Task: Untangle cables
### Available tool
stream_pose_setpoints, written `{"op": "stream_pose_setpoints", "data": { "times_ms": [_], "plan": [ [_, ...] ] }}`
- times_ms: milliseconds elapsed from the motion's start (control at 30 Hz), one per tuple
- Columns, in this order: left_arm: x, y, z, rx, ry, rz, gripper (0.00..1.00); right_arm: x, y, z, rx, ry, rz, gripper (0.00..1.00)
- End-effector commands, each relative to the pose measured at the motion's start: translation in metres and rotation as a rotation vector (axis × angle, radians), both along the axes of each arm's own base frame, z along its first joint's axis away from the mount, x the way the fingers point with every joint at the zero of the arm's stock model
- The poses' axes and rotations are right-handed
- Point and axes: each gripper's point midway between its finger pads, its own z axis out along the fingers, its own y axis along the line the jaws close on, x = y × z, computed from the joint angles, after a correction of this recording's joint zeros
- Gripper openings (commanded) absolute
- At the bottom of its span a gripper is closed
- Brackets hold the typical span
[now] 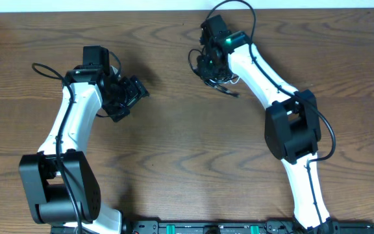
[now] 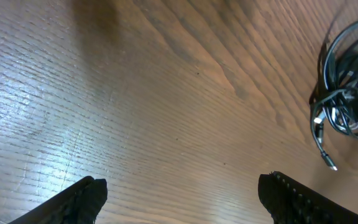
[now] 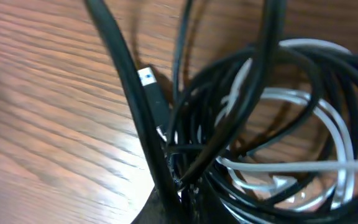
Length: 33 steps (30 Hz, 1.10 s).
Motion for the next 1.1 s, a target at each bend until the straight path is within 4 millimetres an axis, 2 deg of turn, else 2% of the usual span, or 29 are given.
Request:
{"op": "stream_pose_setpoints", "data": {
  "times_ms": [0,467,500,533,633,667,700,867,967,1067],
  "plan": [
    [-0.002,-0.002,-0.002,-0.004,0.005,-0.019,0.85,0.013,-0.035,0.010,-0.091,-0.041,-0.076,0.01],
    [-0.002,-0.002,-0.003,-0.004,0.005,-0.019,0.85,0.012,-0.098,-0.019,-0.276,-0.018,-0.056,0.01],
    [-0.002,-0.002,-0.003,-0.004,0.006,-0.019,0.85,0.012,-0.104,-0.021,-0.293,-0.014,-0.058,0.06],
    [-0.002,-0.002,-0.003,-0.004,0.006,-0.019,0.85,0.012,-0.113,-0.023,-0.317,-0.010,-0.069,0.25],
    [-0.002,-0.002,-0.003,-0.004,0.006,-0.019,0.85,0.013,-0.122,-0.024,-0.327,-0.007,-0.084,0.31],
    [-0.002,-0.002,-0.003,-0.004,0.005,-0.019,0.85,0.014,-0.124,-0.024,-0.327,-0.007,-0.086,0.35],
    [-0.002,-0.002,-0.003,-0.004,0.006,-0.019,0.85,0.016,-0.124,-0.023,-0.326,-0.014,-0.074,0.44],
    [-0.002,-0.002,-0.003,-0.004,0.006,-0.019,0.85,0.017,-0.124,-0.022,-0.341,-0.023,0.000,0.53],
    [-0.002,-0.002,-0.003,-0.004,0.006,-0.019,0.85,0.015,-0.125,-0.023,-0.343,-0.014,0.001,0.66],
    [-0.002,-0.002,-0.003,-0.004,0.006,-0.019,0.85,0.015,-0.122,-0.017,-0.305,-0.007,0.003,0.67]
  ]
}}
